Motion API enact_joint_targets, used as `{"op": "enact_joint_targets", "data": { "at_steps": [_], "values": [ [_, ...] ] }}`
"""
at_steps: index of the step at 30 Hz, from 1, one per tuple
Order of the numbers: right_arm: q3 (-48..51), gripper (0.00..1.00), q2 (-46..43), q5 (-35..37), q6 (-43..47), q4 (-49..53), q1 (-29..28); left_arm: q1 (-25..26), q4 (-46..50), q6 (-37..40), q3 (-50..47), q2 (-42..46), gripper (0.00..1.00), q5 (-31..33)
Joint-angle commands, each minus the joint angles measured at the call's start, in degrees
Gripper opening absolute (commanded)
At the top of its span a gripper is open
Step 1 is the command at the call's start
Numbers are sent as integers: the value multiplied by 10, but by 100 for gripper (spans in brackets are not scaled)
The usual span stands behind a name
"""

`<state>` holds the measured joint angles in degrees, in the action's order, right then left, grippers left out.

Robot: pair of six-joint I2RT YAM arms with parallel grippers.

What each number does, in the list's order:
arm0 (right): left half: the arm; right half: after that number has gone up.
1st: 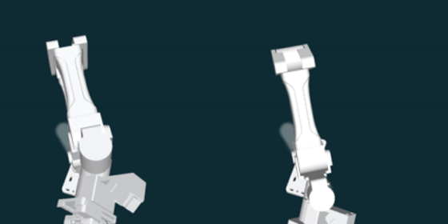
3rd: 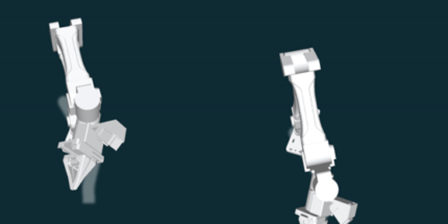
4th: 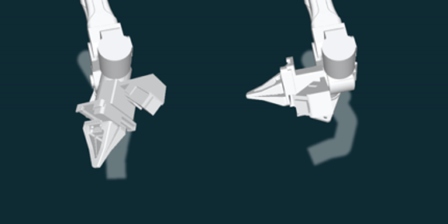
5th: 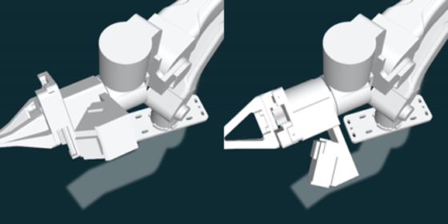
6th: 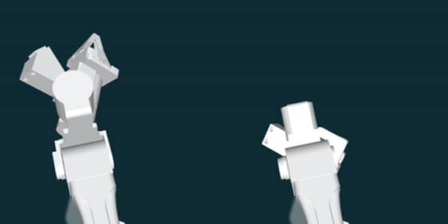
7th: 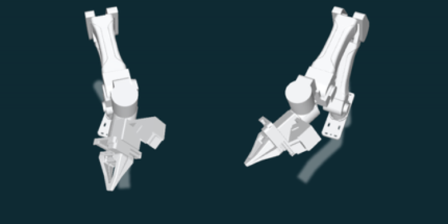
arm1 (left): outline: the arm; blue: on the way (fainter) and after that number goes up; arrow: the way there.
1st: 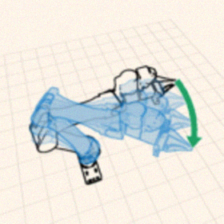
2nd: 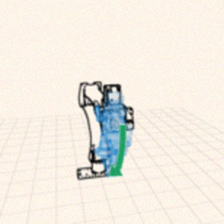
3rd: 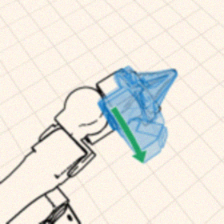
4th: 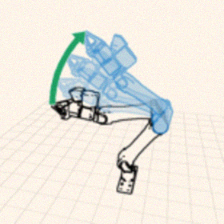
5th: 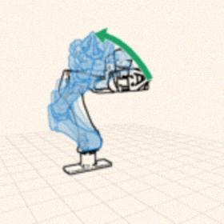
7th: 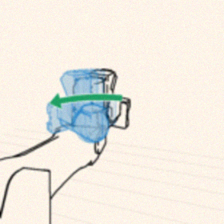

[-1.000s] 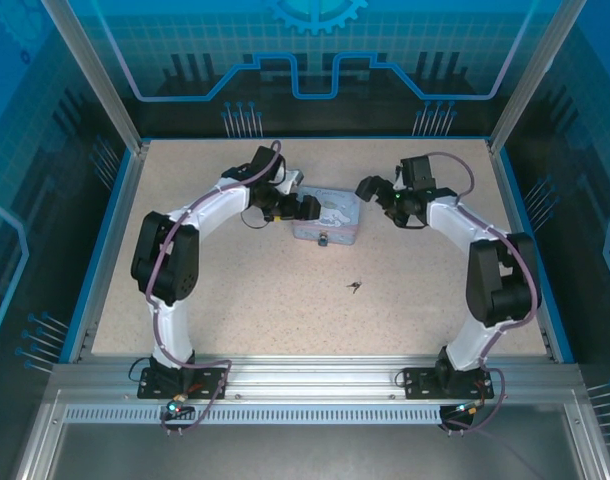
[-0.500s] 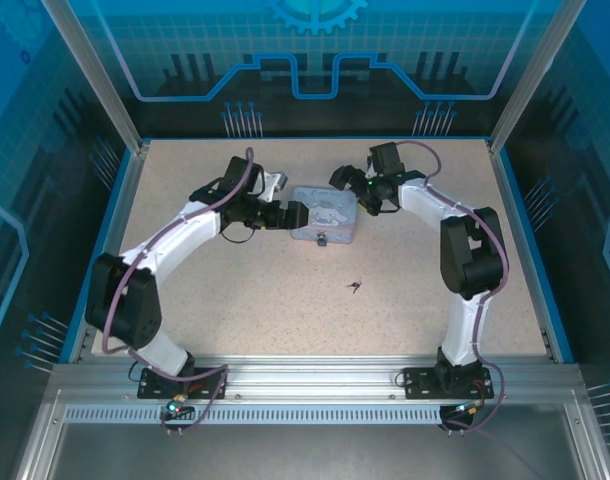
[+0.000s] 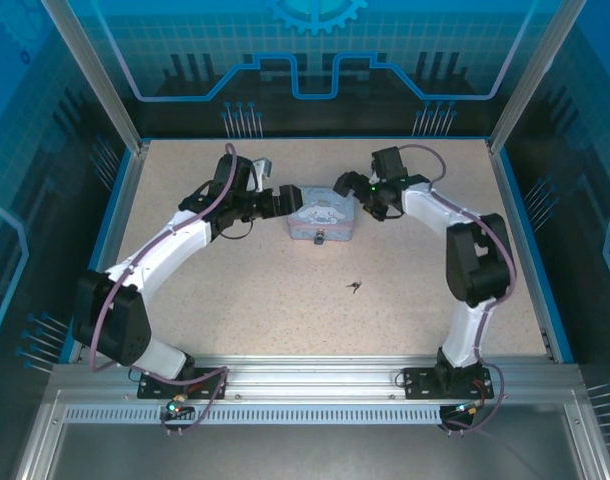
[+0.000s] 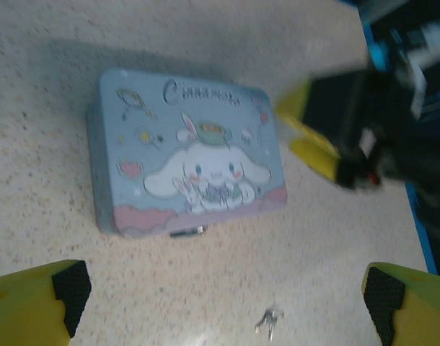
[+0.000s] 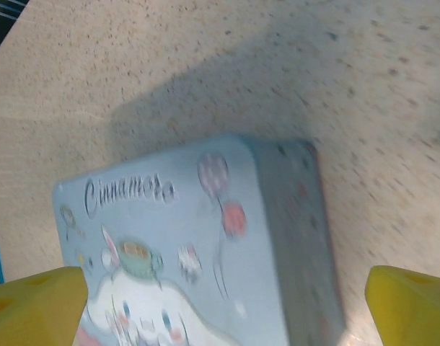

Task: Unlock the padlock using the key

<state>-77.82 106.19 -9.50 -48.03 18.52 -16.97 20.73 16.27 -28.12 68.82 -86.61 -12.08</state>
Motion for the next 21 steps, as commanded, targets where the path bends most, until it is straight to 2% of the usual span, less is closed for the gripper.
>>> {"op": "enact_joint_targets", "data": {
  "at_steps": [1,7,10,16,21],
  "values": [
    [50,100,-87,37,64,46,-19,-2,-84,-73,-12,-26,99,61],
    [131,99,-170,47,191,141,-70,2,-176,-126,-71,-43,99,88],
    [164,90,-200,65,235,188,-104,2,-211,-140,-110,-38,99,95],
    [223,81,-230,134,253,236,-169,1,-224,-139,-119,-38,99,88],
    [238,75,-207,154,257,220,-185,1,-227,-151,-119,-45,99,82]
  ]
}}
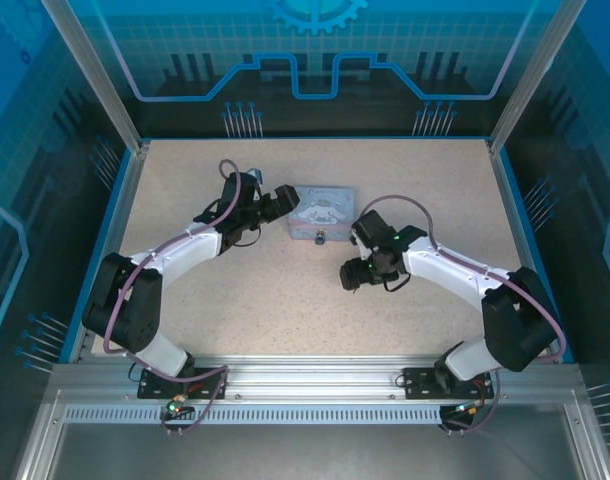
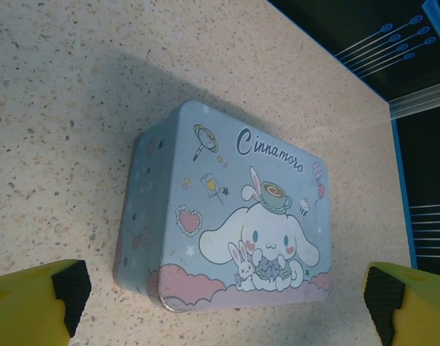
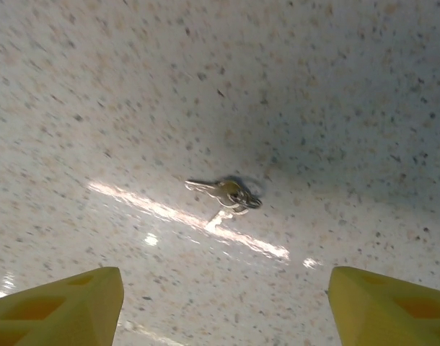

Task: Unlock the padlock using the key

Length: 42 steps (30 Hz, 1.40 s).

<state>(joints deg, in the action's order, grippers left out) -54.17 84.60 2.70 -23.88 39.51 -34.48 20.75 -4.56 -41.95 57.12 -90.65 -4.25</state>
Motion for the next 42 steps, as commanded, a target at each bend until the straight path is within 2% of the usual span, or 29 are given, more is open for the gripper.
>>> {"op": "enact_joint_targets", "data": {
  "at_steps": [1,7,29,35,42],
  "values": [
    [-1,71,16,36,19,8,-12,2,-18,-15,-2,-5,99,3],
    [-33,59,67,42,44,11,-25,1,-20,-23,-5,-8,99,5],
    [-56,56,152,45,79,-9,-30,-4,-13,-27,10,-35,99,-3],
    [-64,46,165,44,82,-8,-30,-7,-15,-27,11,-39,99,-7],
    [-67,39,158,41,83,3,-30,-8,-17,-28,10,-39,99,-10]
  ]
}}
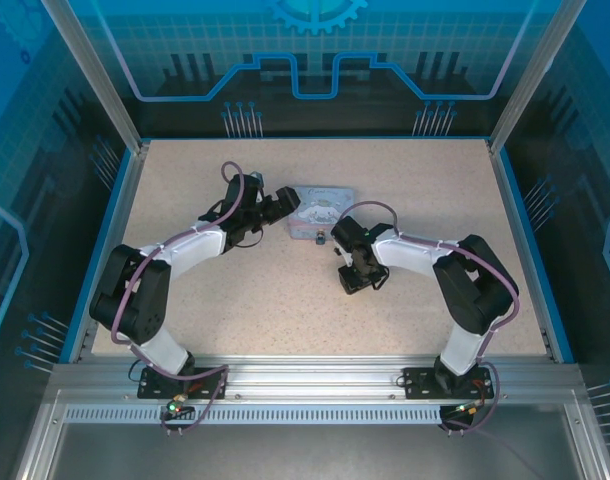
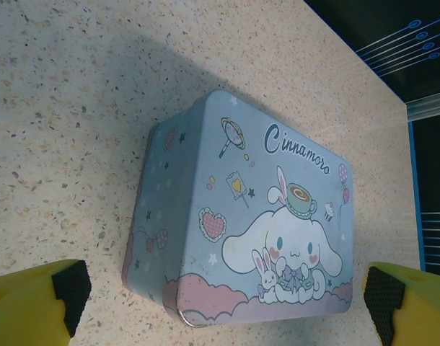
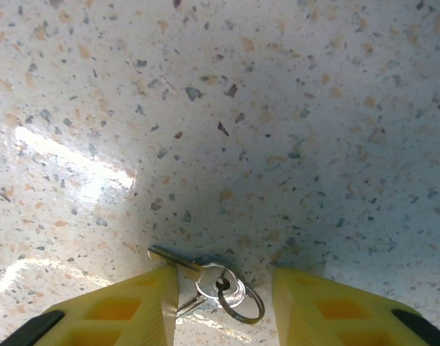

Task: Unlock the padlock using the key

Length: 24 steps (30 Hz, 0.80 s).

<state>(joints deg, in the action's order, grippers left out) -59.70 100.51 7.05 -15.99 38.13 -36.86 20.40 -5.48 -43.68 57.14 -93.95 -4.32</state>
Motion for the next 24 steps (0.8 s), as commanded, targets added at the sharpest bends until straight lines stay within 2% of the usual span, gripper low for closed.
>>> {"op": "enact_joint_targets", "data": {
  "at_steps": [1,5,11,24],
  "values": [
    [-11,39,-4,-3,3,18,-7,-5,-8,-11,10,-6,99,-10],
    [-3,46,-21,-4,-6,24,-7,-5,-8,-11,10,-8,99,-11],
    [16,45,-38,-9,-12,16,-7,-5,-9,-11,9,-7,99,-12],
    [8,43,-3,-11,-6,9,-7,-6,-12,-13,5,-5,99,-9]
  ]
}}
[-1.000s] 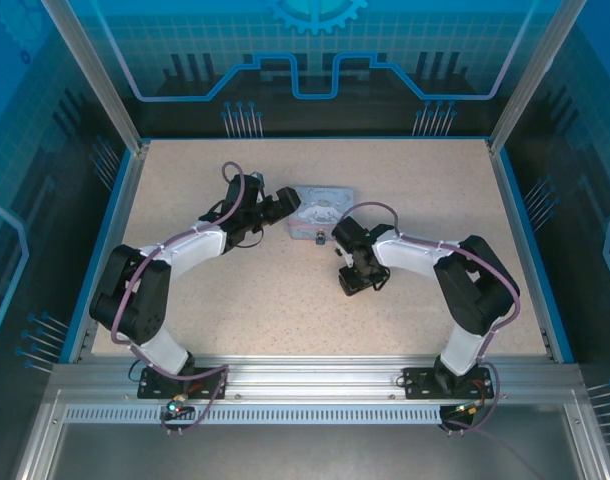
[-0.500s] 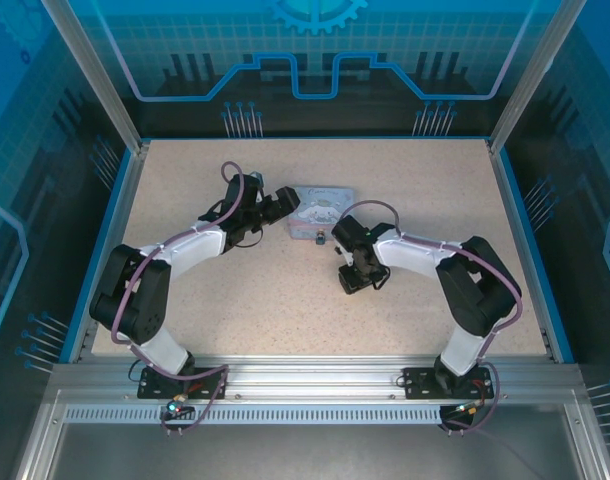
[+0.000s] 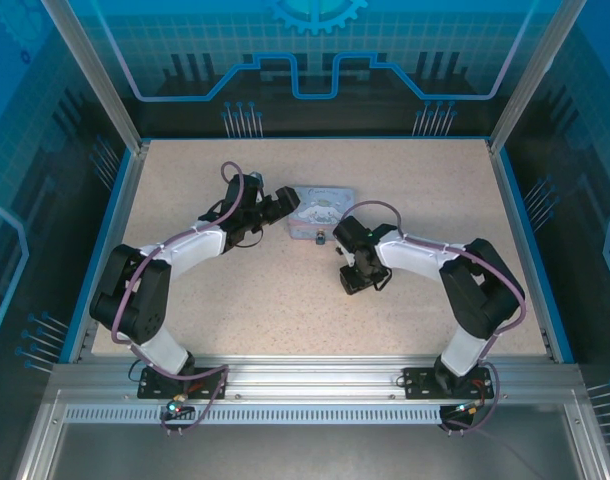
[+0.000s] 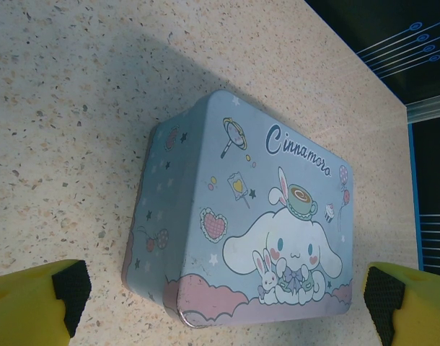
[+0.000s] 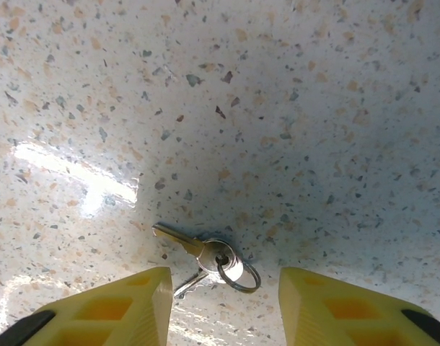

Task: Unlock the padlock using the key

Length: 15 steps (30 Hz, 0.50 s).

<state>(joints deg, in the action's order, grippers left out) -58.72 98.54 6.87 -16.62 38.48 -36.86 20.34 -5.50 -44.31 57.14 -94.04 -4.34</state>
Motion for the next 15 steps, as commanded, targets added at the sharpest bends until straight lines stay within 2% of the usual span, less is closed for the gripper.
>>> {"op": "enact_joint_targets", "data": {
  "at_steps": [1,9,15],
  "values": [
    [-2,42,20,-9,1,5,-7,-6,-12,-6,5,-5,99,-8],
    [-3,38,29,-12,1,-1,-6,-7,-15,-5,7,-11,99,-11],
    [-8,27,30,-13,5,3,-7,-10,-17,-3,8,-15,99,-15]
  ]
}}
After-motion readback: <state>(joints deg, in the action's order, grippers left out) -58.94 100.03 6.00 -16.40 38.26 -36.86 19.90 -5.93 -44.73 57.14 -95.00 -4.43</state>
